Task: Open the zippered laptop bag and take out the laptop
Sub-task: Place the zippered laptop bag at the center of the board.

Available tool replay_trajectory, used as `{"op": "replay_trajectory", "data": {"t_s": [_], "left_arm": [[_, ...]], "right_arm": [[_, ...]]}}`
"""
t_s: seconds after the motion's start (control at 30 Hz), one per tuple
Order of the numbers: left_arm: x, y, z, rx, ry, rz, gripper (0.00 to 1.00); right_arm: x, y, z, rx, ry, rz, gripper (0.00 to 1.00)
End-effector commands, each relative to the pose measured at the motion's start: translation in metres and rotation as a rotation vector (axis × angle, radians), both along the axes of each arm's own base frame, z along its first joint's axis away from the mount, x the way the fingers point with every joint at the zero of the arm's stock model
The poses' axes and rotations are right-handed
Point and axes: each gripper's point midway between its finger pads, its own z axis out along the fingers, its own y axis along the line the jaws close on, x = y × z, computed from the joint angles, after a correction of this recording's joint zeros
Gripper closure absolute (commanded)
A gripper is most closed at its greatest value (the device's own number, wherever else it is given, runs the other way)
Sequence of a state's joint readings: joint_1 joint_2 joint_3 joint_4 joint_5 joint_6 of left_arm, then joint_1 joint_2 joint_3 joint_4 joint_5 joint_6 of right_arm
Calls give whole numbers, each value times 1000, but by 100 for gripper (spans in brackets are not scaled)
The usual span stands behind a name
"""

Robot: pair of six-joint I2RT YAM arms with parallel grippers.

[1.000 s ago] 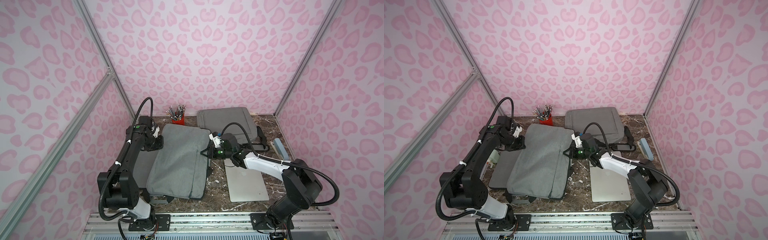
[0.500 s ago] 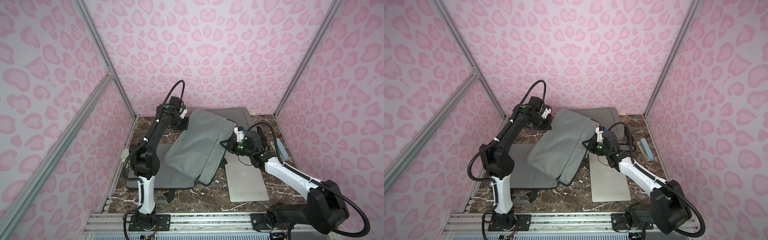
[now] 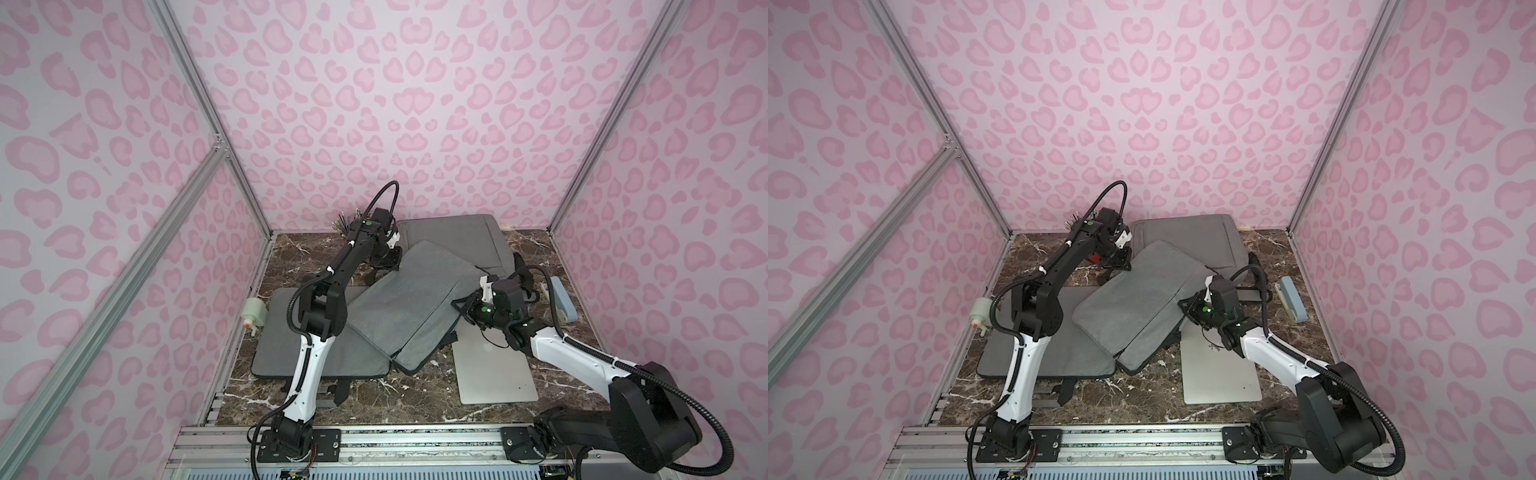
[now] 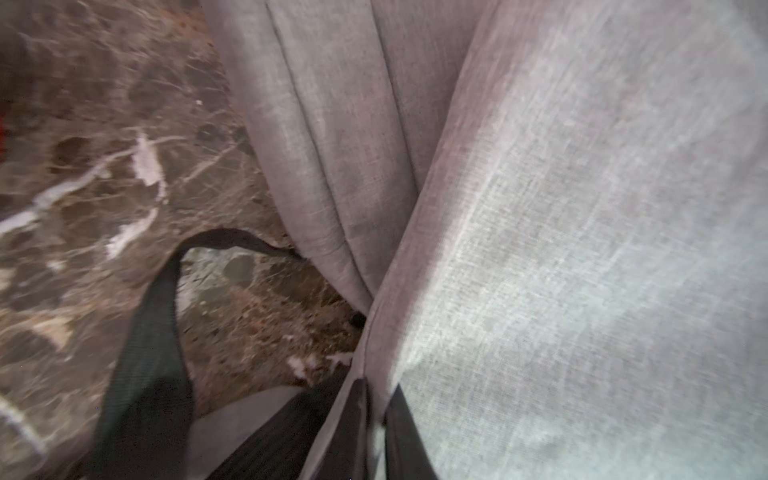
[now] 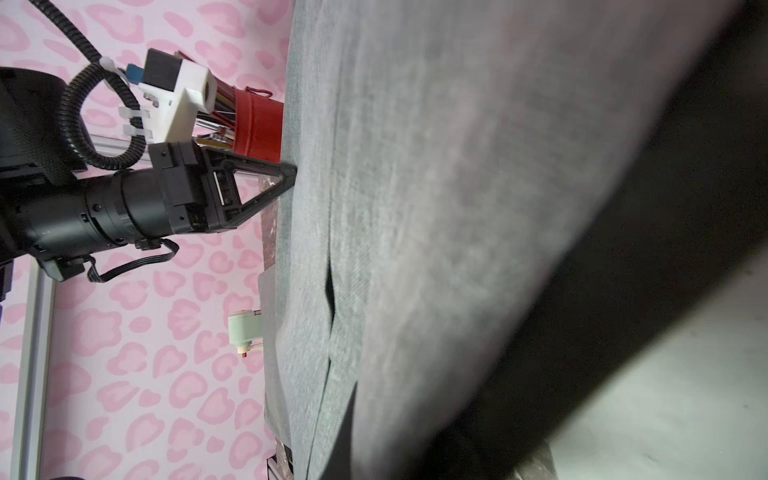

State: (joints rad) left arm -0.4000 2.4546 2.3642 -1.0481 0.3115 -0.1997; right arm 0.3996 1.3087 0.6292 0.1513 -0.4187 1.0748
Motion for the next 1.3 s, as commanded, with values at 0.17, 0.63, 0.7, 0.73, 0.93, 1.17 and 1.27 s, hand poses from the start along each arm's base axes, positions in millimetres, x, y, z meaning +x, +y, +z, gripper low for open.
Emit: {"op": "replay_trajectory", "data": {"t_s": [0.17,0.63,0.7,0.73,0.93,1.17,1.27], "left_arm": [[17,-21,15,-81,-80,-1,59],[-26,38,84,-8,-143,164,44],[-45,41,88,-45,-147,164,43],[-58,43,89,-57,-138,166,44],[-130,65,88,-107,-148,155,44],[-203,82,85,-183,-229,97,44],[-226,84,84,-240,-290,67,44]], "right_arm": [[-3,5,5,89,-2,-19,100],[-4,0,-11,101,41,-71,100],[-3,1,-11,118,44,-78,100],[-2,1,-8,130,40,-83,100],[4,4,3,187,28,-104,100],[13,10,14,234,19,-111,100],[16,11,18,255,18,-117,100]]}}
